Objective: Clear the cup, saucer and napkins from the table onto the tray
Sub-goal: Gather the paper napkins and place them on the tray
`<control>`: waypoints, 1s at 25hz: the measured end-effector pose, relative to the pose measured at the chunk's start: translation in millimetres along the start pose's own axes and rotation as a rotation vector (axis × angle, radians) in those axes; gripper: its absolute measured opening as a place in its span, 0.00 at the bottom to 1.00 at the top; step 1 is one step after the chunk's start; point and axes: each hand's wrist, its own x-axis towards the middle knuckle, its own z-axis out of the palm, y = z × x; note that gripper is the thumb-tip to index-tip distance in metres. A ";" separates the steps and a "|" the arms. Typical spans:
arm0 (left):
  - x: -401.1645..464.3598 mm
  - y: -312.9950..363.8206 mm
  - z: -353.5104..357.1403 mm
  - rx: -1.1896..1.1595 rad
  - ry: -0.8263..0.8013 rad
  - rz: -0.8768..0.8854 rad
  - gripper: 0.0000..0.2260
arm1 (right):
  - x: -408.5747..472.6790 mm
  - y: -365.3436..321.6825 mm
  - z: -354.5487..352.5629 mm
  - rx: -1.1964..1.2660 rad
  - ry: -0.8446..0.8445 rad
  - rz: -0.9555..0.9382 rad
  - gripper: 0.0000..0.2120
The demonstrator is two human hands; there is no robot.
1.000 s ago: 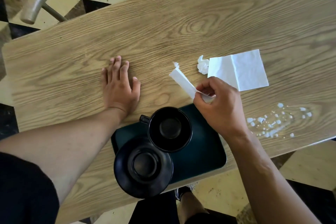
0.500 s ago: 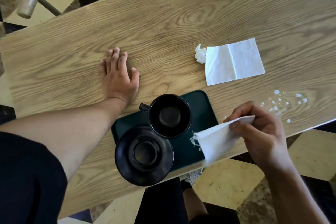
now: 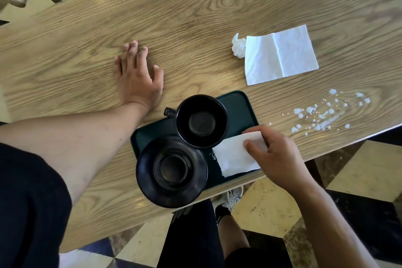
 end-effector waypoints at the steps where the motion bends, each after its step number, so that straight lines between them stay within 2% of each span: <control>1: 0.1 -0.2 0.1 -0.002 0.002 0.000 0.26 | -2.7 -2.1 -0.4 -0.051 -0.003 -0.006 0.10; 4: 0.1 -0.1 1.0 -0.001 0.013 0.003 0.26 | -15.4 -6.2 -6.9 -0.187 0.057 -0.062 0.22; 7: 0.8 0.1 1.8 0.003 0.016 0.004 0.26 | -25.7 -7.5 -15.4 -0.191 0.264 -0.158 0.19; 9: 1.2 0.1 1.8 -0.002 0.013 0.004 0.26 | -27.6 -3.5 -10.4 -0.232 0.327 -0.221 0.16; 11: 1.1 0.4 1.0 -0.009 0.014 0.003 0.26 | -27.0 4.0 2.6 -0.252 0.299 -0.212 0.15; 16: -0.3 3.1 -3.6 -0.006 0.007 0.005 0.26 | -24.2 20.6 23.4 -0.283 0.233 -0.138 0.20; 25: -0.2 5.0 -5.4 -0.003 -0.007 0.003 0.26 | -21.8 28.7 17.3 -0.304 0.171 -0.181 0.20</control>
